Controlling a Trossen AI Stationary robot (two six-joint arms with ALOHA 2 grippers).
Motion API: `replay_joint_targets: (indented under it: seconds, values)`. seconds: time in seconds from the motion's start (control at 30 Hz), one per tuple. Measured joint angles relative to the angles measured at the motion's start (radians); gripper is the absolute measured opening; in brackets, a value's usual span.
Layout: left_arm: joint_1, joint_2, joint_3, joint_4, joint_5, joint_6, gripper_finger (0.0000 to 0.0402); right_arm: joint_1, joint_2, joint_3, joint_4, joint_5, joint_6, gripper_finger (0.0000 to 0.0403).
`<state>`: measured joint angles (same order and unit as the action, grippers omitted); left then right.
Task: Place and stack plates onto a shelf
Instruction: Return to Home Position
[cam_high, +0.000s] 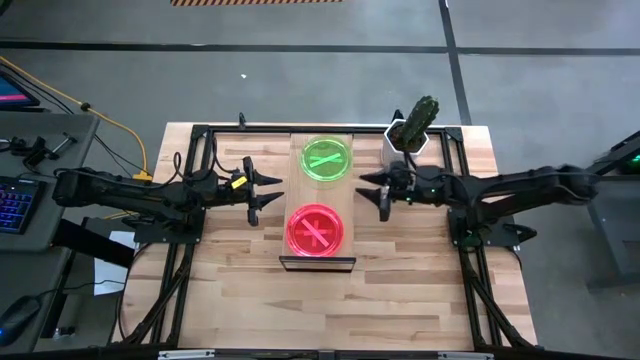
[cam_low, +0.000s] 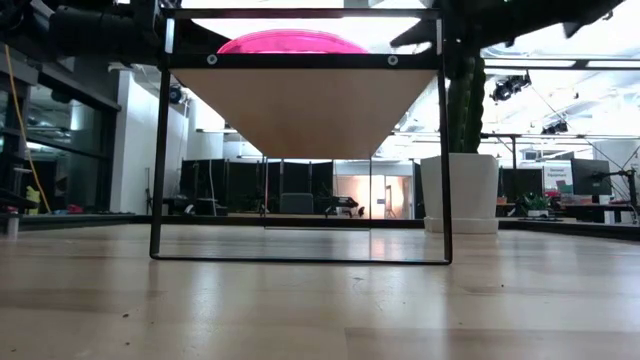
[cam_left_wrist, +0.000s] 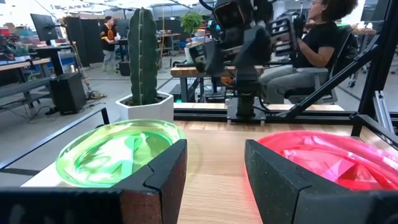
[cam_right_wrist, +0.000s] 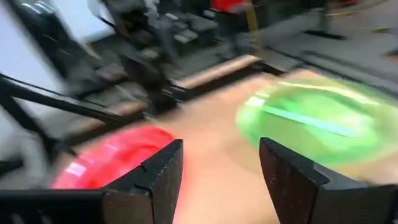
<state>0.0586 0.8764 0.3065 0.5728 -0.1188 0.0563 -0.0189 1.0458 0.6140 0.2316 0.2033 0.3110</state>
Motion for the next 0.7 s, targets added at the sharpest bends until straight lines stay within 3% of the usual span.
replay_joint_targets:
  seconds: [0.17,0.4,0.57,0.7]
  values:
    - [0.0,0.0,0.0,0.0,0.0,0.0,0.0152,0.014,-0.082,-0.05,-0.071,0.141,-0.049,0.0195]
    - [-0.001,-0.002,0.0,0.015,0.006,0.005,0.0152,0.014,-0.158,-0.202,0.015,0.162,-0.06,0.0183]
    - [-0.053,-0.063,0.001,-0.034,0.01,0.007,0.0139,0.014,-0.203,-0.24,0.024,0.159,-0.082,0.0133]
    - [-0.138,-0.151,0.001,-0.081,0.003,0.073,0.0087,0.013,-0.225,-0.24,0.026,0.131,-0.145,0.0066]
